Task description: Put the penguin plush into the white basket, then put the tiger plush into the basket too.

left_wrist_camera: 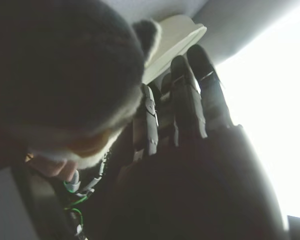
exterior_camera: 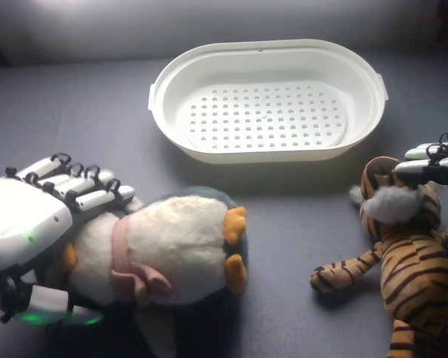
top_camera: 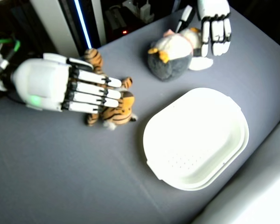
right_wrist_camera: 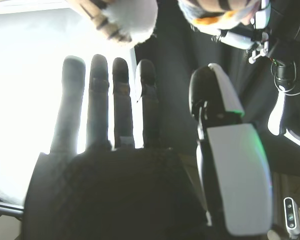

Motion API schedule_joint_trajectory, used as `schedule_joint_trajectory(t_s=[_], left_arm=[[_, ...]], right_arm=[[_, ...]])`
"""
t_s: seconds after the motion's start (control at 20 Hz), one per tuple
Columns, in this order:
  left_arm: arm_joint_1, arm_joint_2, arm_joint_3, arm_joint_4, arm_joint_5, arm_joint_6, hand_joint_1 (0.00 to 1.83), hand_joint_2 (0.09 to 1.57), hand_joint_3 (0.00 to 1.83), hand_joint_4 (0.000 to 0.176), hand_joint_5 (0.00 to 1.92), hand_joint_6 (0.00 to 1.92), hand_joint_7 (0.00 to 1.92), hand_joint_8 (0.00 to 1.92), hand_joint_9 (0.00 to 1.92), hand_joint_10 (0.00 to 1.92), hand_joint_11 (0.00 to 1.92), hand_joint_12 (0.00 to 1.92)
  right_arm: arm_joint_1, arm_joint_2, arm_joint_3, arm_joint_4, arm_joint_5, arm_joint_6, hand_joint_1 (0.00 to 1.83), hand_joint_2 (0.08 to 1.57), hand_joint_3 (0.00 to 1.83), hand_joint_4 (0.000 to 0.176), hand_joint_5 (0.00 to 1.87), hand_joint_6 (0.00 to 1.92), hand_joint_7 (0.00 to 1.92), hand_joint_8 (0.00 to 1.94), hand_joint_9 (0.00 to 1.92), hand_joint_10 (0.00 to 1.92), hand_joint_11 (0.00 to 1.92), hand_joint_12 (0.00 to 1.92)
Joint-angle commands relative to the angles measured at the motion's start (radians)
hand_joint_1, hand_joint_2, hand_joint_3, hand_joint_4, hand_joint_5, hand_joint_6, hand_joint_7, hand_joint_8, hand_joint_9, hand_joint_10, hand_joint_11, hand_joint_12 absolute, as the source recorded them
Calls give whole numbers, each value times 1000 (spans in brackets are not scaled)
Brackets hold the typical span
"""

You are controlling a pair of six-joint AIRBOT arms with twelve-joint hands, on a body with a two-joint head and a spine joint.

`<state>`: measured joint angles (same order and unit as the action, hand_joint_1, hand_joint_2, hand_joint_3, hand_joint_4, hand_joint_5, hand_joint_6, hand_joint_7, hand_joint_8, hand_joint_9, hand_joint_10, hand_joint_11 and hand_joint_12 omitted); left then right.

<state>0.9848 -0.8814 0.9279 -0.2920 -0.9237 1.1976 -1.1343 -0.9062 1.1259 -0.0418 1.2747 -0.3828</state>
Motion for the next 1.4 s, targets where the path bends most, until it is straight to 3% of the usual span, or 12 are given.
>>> schedule_joint_trajectory(t_s=[0.0, 0.05, 0.1, 0.25, 0.3, 0.45, 0.55, 0.7, 0.9, 1.0, 1.2, 1.35], left_arm=[[-7, 6, 6, -3, -104, 9, 1115, 965, 3, 0, 742, 30, 783, 81, 719, 117, 320, 1029], [-7, 15, 2, 1, -135, -16, 1241, 1022, 2, 0, 1046, 496, 1127, 592, 1046, 324, 638, 1189], [-7, 28, -4, 14, -177, -43, 1363, 1046, 1, 0, 1096, 558, 1153, 719, 999, 1002, 725, 1329], [-9, 68, -16, 62, -284, -108, 1260, 1097, 1, 0, 1087, 643, 978, 1195, 917, 1242, 801, 1692], [-14, 76, -16, 72, -313, -124, 1274, 1089, 0, 0, 1116, 569, 995, 1193, 955, 1232, 864, 1660], [-96, 84, 14, 87, -354, -134, 1382, 1088, 0, 0, 936, 942, 1057, 816, 992, 1166, 819, 1406], [-186, 42, 69, 80, -309, -134, 1382, 1098, 0, 0, 1060, 667, 994, 1033, 900, 1288, 661, 1520], [-353, -66, 204, 76, -156, -152, 1383, 1091, 0, 0, 920, 1039, 1078, 808, 947, 1118, 727, 1287], [-535, -185, 363, 80, 86, -141, 1385, 1081, 1, 0, 943, 989, 1061, 800, 1003, 1054, 860, 1035], [-557, -221, 408, 28, 146, -141, 1110, 938, 0, 0, 707, 106, 690, 118, 620, 330, 349, 1104], [-564, -242, 430, 12, 165, -141, 858, 904, 0, 143, 297, 0, 272, 0, 299, 5, 41, 962], [-537, -220, 397, 16, 122, -141, 805, 896, 0, 176, 108, 0, 91, 0, 132, 0, 0, 786]], right_arm=[[8, 1, 4, 26, 122, 10, 597, 1280, 1, 36, 457, 4, 404, 6, 402, 10, 171, 442], [8, 1, 4, 26, 123, 13, 578, 1277, 0, 39, 461, 4, 409, 5, 407, 8, 166, 450], [8, 1, 3, 26, 123, 14, 562, 1277, 1, 38, 466, 3, 414, 4, 410, 6, 159, 456], [8, 1, 3, 27, 122, 14, 649, 1284, 0, 6, 475, 1, 408, 0, 411, 0, 331, 305], [8, 1, 4, 27, 122, 14, 651, 1285, 0, 1, 477, 0, 409, 0, 410, 0, 370, 227], [8, 0, 6, 27, 122, 14, 598, 1304, 2, 7, 476, 2, 403, 1, 414, 2, 413, 137], [8, 0, 8, 27, 122, 14, 554, 1316, 5, 20, 465, 4, 403, 2, 416, 2, 414, 126], [7, -2, 12, 27, 122, 14, 599, 1308, 0, 5, 477, 4, 407, 2, 422, 3, 439, 124], [7, -8, 21, 27, 120, 19, 548, 1312, 2, 8, 470, 0, 421, 2, 446, 5, 462, 117], [7, -20, 30, 19, 115, 25, 549, 1307, 0, 19, 469, 1, 431, 6, 448, 5, 448, 111], [8, -23, 32, 17, 115, 30, 588, 1305, 0, 20, 466, 1, 418, 0, 441, 0, 451, 106], [8, -22, 31, 6, 117, 37, 614, 1295, 0, 25, 472, 1, 424, 2, 452, 3, 487, 111]])
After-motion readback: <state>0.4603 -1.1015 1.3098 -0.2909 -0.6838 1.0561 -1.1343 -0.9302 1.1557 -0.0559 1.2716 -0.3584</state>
